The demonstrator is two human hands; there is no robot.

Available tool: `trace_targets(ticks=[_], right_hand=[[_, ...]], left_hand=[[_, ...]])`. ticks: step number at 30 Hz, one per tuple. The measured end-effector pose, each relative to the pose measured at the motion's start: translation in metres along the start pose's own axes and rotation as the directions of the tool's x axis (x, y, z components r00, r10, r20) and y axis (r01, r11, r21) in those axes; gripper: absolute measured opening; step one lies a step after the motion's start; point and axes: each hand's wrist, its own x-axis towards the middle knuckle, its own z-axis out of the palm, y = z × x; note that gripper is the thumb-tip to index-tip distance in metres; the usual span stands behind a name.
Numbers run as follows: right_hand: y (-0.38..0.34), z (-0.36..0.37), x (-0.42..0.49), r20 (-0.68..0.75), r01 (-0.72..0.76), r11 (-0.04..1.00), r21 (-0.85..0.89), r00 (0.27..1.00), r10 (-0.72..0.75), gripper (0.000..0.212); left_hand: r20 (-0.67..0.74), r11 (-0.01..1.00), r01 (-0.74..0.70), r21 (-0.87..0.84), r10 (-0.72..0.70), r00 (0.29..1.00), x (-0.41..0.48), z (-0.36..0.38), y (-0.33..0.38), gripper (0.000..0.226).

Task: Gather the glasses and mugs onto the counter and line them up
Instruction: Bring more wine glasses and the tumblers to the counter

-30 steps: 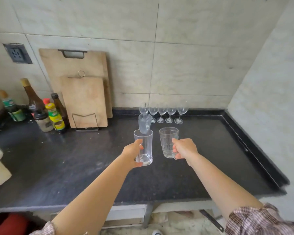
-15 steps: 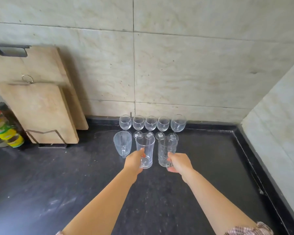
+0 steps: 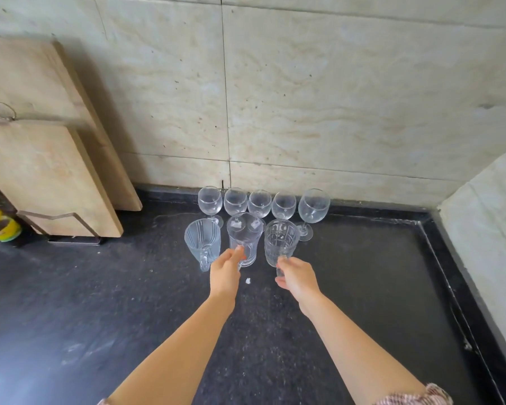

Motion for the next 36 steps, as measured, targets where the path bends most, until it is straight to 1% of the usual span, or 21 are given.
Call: trace_targets(ticks=[2, 4, 8, 12, 16, 19, 23, 26, 28, 30, 32, 33, 35, 36], right_hand=[[0.001, 0.002, -0.002, -0.001, -0.008, 1.0, 0.01, 1.0, 0.008, 0.016], [0.001, 0.003, -0.004, 0.007, -0.01, 1.0, 0.016, 1.0, 0.01, 0.017], [0.002, 0.005, -0.005, 0.039, -0.013, 1.0, 0.01, 0.999, 0.013, 0.015], [0.005, 0.003, -0.003, 0.027, 0.0, 1.0, -0.018, 1.0, 0.0, 0.016], [0.011, 0.003, -0.001, 0.017, 0.009, 0.999, -0.034, 1.0, -0.008, 0.015], [0.012, 0.004, -0.001, -0.019, 0.027, 0.996, -0.09, 0.999, -0.029, 0.018], [0.012, 0.005, -0.005, -0.107, 0.079, 0.97, -0.23, 0.989, -0.105, 0.031], [0.01, 0.006, -0.01, -0.184, 0.061, 0.954, -0.294, 0.976, -0.119, 0.04], [0.007, 0.007, -0.018, -0.221, 0.052, 0.95, -0.308, 0.967, -0.124, 0.039], [0.004, 0.01, -0.028, -0.234, 0.082, 0.937, -0.34, 0.958, -0.169, 0.032], [0.0, 0.017, -0.043, -0.202, 0.135, 0.91, -0.392, 0.952, -0.228, 0.025], [-0.002, 0.023, -0.051, -0.166, 0.173, 0.891, -0.42, 0.951, -0.263, 0.023], [-0.004, 0.041, -0.07, -0.053, 0.279, 0.834, -0.477, 0.937, -0.344, 0.021], [-0.005, 0.053, -0.081, 0.013, 0.337, 0.799, -0.498, 0.924, -0.382, 0.017]], left_hand=[[0.021, 0.999, -0.011, -0.039, 0.012, 1.0, 0.001, -0.001, -0.004, 0.03], [0.034, 0.997, -0.02, -0.08, 0.023, 0.999, 0.0, -0.002, -0.007, 0.03], [0.028, 0.989, -0.007, -0.147, 0.011, 1.0, 0.003, -0.005, -0.016, 0.022], [0.037, 0.987, 0.007, -0.159, -0.001, 0.999, 0.006, -0.006, -0.02, 0.014], [0.059, 0.984, 0.027, -0.179, -0.016, 0.998, 0.005, -0.006, -0.018, 0.011], [0.065, 0.984, 0.035, -0.175, -0.024, 0.998, 0.004, -0.007, -0.016, 0.012], [0.081, 0.994, 0.064, -0.085, -0.057, 0.995, 0.002, -0.012, -0.011, 0.021], [0.086, 0.998, 0.067, -0.016, -0.065, 0.994, -0.007, -0.02, -0.006, 0.027], [0.081, 0.997, 0.072, -0.002, -0.071, 0.994, -0.017, -0.026, -0.005, 0.031], [0.086, 0.997, 0.069, 0.019, -0.071, 0.994, -0.032, -0.037, -0.002, 0.026], [0.093, 0.996, 0.037, 0.08, -0.044, 0.995, -0.047, -0.051, 0.001, 0.014], [0.09, 0.993, 0.003, 0.119, -0.014, 0.996, -0.054, -0.061, 0.004, 0.012], [0.048, 0.97, -0.082, 0.228, 0.073, 0.996, -0.069, -0.086, 0.011, 0.018], [0.015, 0.942, -0.127, 0.311, 0.129, 0.992, -0.077, -0.102, 0.014, 0.022]])
